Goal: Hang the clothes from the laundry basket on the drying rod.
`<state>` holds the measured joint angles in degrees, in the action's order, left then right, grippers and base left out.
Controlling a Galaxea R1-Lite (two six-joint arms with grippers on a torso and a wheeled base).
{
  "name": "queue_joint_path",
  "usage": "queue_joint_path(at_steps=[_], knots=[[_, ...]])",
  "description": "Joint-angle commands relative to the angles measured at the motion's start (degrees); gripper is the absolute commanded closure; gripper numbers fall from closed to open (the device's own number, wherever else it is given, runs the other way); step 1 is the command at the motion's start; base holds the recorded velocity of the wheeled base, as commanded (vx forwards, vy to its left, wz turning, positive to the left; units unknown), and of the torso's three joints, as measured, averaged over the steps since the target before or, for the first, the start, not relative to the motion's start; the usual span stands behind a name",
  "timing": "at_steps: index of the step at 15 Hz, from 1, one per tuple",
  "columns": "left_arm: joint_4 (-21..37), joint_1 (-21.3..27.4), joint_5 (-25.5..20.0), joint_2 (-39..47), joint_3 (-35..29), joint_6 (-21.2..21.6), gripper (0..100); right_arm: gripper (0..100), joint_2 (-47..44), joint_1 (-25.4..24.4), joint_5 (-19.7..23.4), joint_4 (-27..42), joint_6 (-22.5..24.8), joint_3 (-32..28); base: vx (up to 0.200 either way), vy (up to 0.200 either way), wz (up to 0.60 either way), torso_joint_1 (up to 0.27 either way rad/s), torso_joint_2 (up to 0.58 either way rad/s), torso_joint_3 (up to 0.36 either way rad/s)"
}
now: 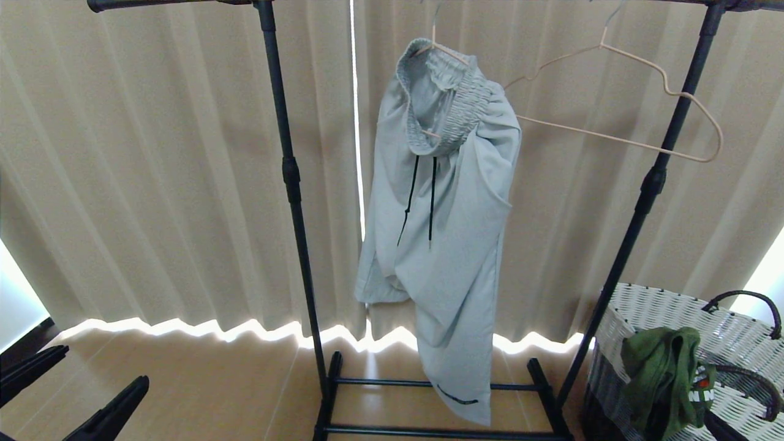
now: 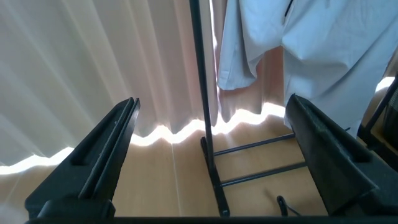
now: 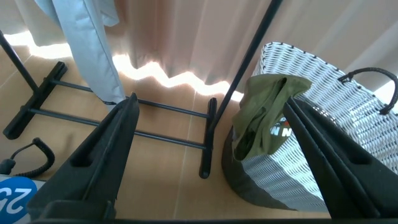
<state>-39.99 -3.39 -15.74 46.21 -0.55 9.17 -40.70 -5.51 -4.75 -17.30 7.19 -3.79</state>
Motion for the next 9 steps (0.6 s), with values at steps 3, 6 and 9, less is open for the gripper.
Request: queue_joint_path(at_steps=[3, 6, 9], knots=[[0.0, 0.0, 0.0, 0.2, -0.1, 0.1, 0, 0, 0.0, 0.0, 0.0, 0.0, 0.0, 0.0, 0.000, -0.200, 0.00, -0.001, 0.00, 0.001], [0.0, 0.0, 0.0, 0.2, -0.1, 0.1, 0, 0, 0.1, 0.0, 0.0, 0.0, 0.0, 0.0, 0.000, -0.200, 0.00, 0.004, 0.01, 0.002], [0.0, 0.0, 0.0, 0.2, 0.0, 0.1, 0, 0, 0.2, 0.0, 0.0, 0.0, 0.0, 0.1, 0.000, -0.200, 0.00, -0.002, 0.00, 0.006]])
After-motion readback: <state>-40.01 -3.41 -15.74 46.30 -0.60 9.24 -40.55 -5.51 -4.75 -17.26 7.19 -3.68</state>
